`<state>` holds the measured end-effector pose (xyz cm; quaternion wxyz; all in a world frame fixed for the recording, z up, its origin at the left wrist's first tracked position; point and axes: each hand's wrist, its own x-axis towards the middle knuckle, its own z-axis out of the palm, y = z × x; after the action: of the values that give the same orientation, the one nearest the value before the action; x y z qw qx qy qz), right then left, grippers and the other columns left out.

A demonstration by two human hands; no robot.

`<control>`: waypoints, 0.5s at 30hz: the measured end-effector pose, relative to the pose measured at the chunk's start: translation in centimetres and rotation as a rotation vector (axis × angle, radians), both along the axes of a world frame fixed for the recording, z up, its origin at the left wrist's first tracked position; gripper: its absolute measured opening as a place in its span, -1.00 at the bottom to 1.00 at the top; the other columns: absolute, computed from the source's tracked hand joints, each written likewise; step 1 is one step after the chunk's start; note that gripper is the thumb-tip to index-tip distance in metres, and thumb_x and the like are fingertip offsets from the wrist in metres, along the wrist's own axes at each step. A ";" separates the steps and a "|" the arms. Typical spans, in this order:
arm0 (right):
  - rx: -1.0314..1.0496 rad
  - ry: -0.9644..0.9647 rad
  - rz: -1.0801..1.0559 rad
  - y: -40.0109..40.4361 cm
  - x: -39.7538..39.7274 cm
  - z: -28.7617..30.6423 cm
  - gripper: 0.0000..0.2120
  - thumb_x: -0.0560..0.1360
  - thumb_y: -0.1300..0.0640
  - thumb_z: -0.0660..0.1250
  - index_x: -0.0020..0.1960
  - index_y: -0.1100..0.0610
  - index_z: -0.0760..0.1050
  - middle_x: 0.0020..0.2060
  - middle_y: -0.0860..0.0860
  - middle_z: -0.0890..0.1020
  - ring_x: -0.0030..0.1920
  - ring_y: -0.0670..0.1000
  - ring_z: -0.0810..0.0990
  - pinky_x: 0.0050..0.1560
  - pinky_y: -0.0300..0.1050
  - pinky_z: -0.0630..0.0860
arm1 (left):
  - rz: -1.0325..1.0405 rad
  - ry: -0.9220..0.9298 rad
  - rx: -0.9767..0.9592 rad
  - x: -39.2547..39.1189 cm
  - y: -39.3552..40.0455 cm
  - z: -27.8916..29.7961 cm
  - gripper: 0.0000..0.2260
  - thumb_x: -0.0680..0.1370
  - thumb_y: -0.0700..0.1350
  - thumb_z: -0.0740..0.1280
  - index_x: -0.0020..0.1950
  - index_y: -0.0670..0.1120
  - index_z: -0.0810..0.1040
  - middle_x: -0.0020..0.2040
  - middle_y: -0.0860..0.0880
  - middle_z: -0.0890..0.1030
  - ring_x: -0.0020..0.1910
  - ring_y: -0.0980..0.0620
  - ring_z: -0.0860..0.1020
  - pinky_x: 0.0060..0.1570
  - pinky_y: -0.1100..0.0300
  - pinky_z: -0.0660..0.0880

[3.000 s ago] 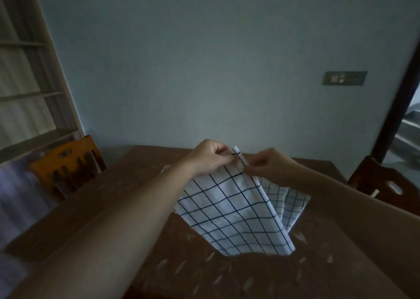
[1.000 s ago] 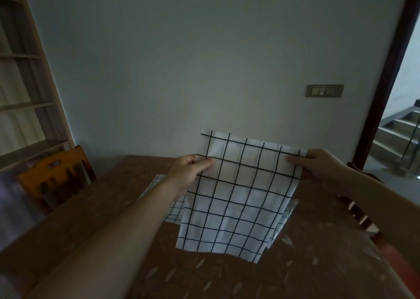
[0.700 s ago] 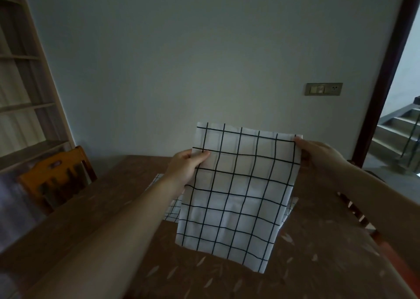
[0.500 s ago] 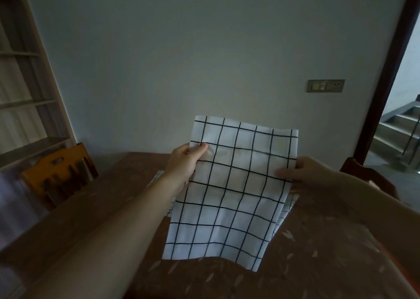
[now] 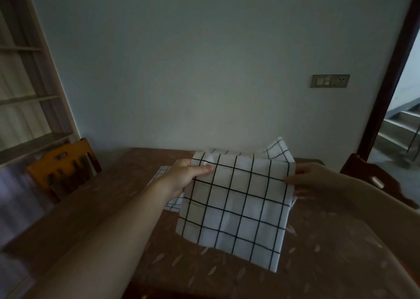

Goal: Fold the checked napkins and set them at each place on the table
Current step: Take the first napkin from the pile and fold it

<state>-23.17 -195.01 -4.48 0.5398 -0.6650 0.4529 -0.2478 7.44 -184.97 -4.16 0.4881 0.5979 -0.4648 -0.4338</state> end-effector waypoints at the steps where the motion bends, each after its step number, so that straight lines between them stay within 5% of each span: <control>1: 0.010 -0.055 -0.026 -0.4 0.0 -0.4 -0.64 0.28 0.10 0.48 0.02 0.25 0.64 -0.08 0.24 0.70 -0.05 0.19 0.67 0.05 0.09 0.61 | 0.021 -0.003 0.016 0.0 -0.1 -0.2 -0.68 0.49 -0.04 0.44 0.16 -0.15 0.50 0.22 -0.04 0.52 0.36 -0.02 0.34 0.36 0.00 0.22; 3: 0.033 -0.160 -0.081 -0.4 0.0 -0.7 -0.81 0.33 0.13 0.48 -0.10 0.19 0.67 -0.15 0.18 0.70 -0.11 0.19 0.66 0.05 0.11 0.59 | 0.037 0.013 0.013 0.1 -0.4 -0.3 -0.68 0.49 -0.03 0.43 0.18 -0.10 0.50 0.20 0.02 0.44 0.32 0.05 0.29 0.44 -0.06 0.12; 6: 0.066 -0.134 -0.083 -0.5 0.1 -1.5 -0.90 0.45 0.23 0.43 -0.23 0.23 0.58 -0.40 0.08 0.53 -0.41 0.00 0.53 -0.27 -0.10 0.56 | 0.018 0.078 -0.021 0.0 -1.2 -0.6 -0.89 0.45 -0.02 0.47 -0.12 -0.03 0.63 0.04 0.10 0.64 0.30 0.05 0.44 0.49 -0.13 0.11; 9: 0.013 -0.165 -0.175 -1.1 0.1 -2.2 -0.83 0.49 0.26 0.39 0.05 0.30 0.58 -0.17 0.21 0.55 -0.19 0.13 0.56 -0.20 -0.06 0.57 | 0.049 0.082 0.002 0.0 -1.5 -1.0 -0.74 0.46 -0.03 0.47 0.02 -0.18 0.61 0.09 0.03 0.61 0.33 0.00 0.40 0.37 -0.03 0.21; 15: -0.275 -0.101 -0.249 -0.5 0.6 -2.4 -0.68 0.54 0.26 0.34 0.20 -0.07 0.48 -0.02 0.10 0.62 -0.06 0.13 0.64 -0.06 0.02 0.62 | 0.023 0.050 0.040 0.1 -1.4 -1.4 -0.48 0.37 0.06 0.53 0.19 -0.22 0.55 0.34 -0.12 0.51 0.40 -0.12 0.37 0.37 -0.14 0.29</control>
<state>-22.61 -195.55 -6.93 0.4308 -0.6581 0.4660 -0.4052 7.58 -186.37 -5.57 0.4925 0.6018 -0.4368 -0.4522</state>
